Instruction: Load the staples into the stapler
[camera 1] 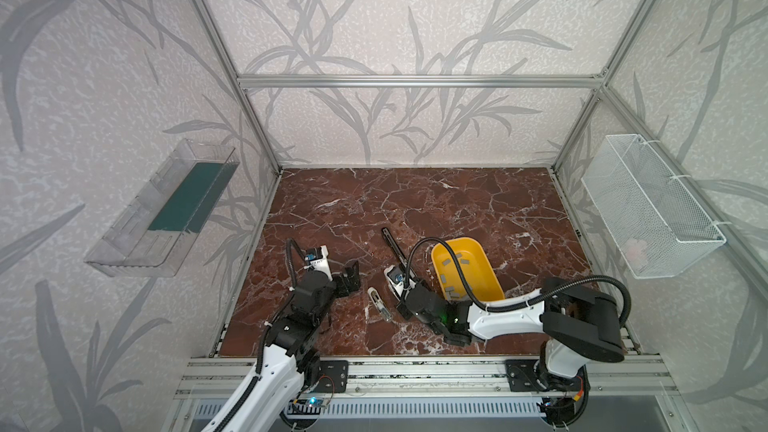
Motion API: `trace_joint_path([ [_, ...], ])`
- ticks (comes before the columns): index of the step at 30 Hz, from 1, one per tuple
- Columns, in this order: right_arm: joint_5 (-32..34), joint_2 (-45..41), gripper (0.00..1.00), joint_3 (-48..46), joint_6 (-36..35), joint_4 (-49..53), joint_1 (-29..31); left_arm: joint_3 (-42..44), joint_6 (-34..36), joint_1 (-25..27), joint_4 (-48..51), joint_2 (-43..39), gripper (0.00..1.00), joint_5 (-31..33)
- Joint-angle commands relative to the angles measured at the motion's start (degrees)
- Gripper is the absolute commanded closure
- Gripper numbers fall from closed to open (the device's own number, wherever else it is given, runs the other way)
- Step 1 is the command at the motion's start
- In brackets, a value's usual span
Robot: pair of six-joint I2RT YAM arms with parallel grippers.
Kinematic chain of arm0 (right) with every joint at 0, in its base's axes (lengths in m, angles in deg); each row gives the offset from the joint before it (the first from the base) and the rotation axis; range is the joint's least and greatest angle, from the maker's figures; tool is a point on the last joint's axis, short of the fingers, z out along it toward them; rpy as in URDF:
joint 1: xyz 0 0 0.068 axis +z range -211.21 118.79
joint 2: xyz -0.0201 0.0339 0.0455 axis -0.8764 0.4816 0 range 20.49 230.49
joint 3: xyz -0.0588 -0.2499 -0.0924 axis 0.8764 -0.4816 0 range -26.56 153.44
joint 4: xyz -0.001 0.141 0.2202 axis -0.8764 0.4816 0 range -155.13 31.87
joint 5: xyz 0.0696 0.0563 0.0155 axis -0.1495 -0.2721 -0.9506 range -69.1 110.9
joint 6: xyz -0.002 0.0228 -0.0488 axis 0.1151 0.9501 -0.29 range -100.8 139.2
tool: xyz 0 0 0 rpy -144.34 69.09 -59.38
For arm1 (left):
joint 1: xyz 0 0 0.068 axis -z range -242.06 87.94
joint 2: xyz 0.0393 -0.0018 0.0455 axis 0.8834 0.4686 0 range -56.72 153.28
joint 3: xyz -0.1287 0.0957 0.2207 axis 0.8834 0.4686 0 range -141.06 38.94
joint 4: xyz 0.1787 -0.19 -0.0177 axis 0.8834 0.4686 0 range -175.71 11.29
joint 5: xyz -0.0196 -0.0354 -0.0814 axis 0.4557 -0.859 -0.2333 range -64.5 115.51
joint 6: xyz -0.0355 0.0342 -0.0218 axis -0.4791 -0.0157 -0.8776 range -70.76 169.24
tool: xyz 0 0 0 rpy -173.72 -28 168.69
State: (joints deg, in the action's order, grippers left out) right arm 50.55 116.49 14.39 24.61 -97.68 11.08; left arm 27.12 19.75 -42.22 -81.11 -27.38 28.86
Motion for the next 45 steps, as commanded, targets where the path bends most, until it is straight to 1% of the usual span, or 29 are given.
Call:
trace_joint_path([
  [1, 2.56, -1.52, 0.87, -0.73, -1.53, -2.64, 0.63, -0.49, 0.32, 0.29, -0.84, -0.25, 0.01, 0.34],
  [5, 4.24, 1.19, 0.88, 1.76, 1.03, 0.61, 0.73, -0.40, 0.34, 0.39, -0.89, -0.60, 0.01, 0.42],
  [9, 3.95, 4.69, 0.88, 3.33, 1.14, 0.12, 1.01, -0.40, 0.42, 0.56, -0.86, -0.56, 0.01, 0.25],
  [13, 6.18, 6.03, 0.89, 4.16, 1.32, 0.33, 0.93, -0.35, 0.54, 0.71, -1.08, -0.73, 0.01, -0.26],
  [15, 5.04, 5.86, 0.88, 3.69, 1.15, -0.32, 0.92, -0.29, 0.59, 0.82, -1.09, -0.81, 0.01, -0.27],
  [20, 0.60, 6.23, 0.88, 2.83, 3.99, -1.08, 0.65, -0.31, 0.59, 0.97, -0.91, -0.99, 0.01, -0.02],
  [27, -1.10, 5.68, 0.87, 0.67, 5.26, -3.25, -0.09, -0.32, 0.63, 1.08, -0.73, -1.13, 0.01, 0.34],
  [31, -0.47, 6.56, 0.87, 1.35, 5.69, -2.56, -0.34, -0.32, 0.64, 1.17, -0.73, -1.13, 0.01, 0.38],
  [45, -2.18, 7.52, 0.87, 1.59, 8.34, -1.55, -2.40, -0.29, 0.74, 1.43, -0.67, -1.31, 0.01, 0.42],
])
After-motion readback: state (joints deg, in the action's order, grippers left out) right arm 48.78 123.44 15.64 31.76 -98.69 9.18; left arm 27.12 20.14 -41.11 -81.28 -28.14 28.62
